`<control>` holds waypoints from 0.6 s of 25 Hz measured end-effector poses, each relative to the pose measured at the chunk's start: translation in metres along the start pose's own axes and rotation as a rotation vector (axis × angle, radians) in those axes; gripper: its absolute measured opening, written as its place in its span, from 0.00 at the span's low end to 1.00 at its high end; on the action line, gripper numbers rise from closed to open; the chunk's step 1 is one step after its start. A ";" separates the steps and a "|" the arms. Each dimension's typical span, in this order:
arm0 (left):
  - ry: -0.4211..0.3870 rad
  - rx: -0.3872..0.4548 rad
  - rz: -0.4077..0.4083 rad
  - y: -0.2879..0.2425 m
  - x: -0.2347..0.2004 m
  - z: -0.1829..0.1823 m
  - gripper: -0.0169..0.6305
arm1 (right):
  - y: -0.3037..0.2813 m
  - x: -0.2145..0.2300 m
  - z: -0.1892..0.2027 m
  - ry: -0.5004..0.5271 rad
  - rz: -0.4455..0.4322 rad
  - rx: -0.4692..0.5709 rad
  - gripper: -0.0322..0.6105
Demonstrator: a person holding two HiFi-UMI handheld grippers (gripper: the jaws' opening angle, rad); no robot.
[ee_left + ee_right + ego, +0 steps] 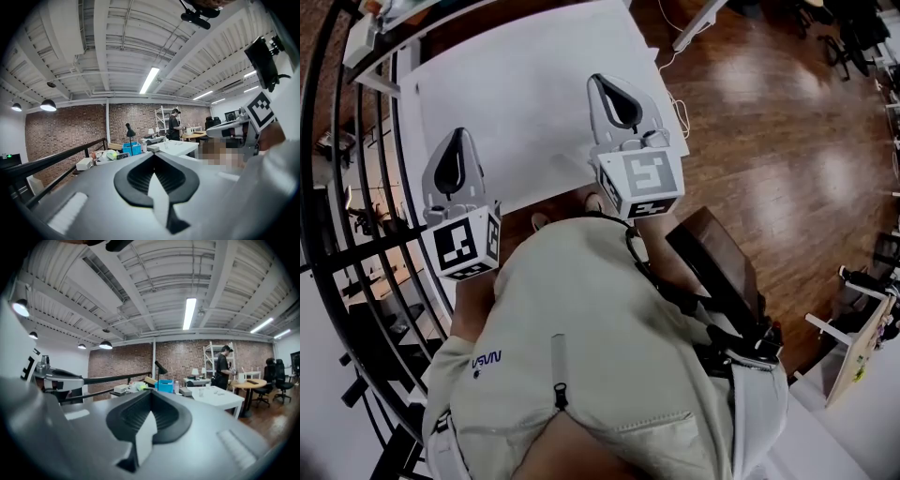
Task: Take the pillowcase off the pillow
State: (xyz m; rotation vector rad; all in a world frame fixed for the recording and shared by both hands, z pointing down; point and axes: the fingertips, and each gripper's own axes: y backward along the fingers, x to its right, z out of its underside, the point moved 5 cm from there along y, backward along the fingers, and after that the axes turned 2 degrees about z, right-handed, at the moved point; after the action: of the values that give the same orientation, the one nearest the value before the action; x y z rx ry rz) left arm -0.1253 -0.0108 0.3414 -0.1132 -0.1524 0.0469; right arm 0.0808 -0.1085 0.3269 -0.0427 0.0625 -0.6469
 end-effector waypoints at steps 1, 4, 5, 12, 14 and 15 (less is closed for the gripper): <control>0.001 -0.002 -0.001 0.000 0.000 0.001 0.03 | 0.000 0.000 0.001 -0.004 0.000 -0.003 0.05; 0.008 -0.006 -0.005 0.000 -0.001 0.004 0.03 | 0.000 0.001 0.007 -0.009 0.001 -0.013 0.05; 0.011 -0.007 -0.006 -0.001 -0.001 0.005 0.03 | 0.000 0.002 0.008 -0.010 0.003 -0.016 0.05; 0.027 -0.021 -0.009 -0.002 -0.002 0.012 0.03 | -0.004 0.000 0.010 -0.013 0.002 -0.029 0.05; 0.027 -0.021 -0.005 -0.004 -0.002 0.012 0.03 | -0.005 0.001 0.010 -0.010 0.004 -0.031 0.05; 0.026 -0.021 -0.003 -0.005 -0.002 0.012 0.03 | -0.005 0.001 0.010 -0.009 0.006 -0.031 0.05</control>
State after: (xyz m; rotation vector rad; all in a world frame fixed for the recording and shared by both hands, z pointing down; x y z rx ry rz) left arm -0.1289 -0.0147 0.3538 -0.1349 -0.1271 0.0412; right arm 0.0793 -0.1130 0.3375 -0.0752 0.0643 -0.6396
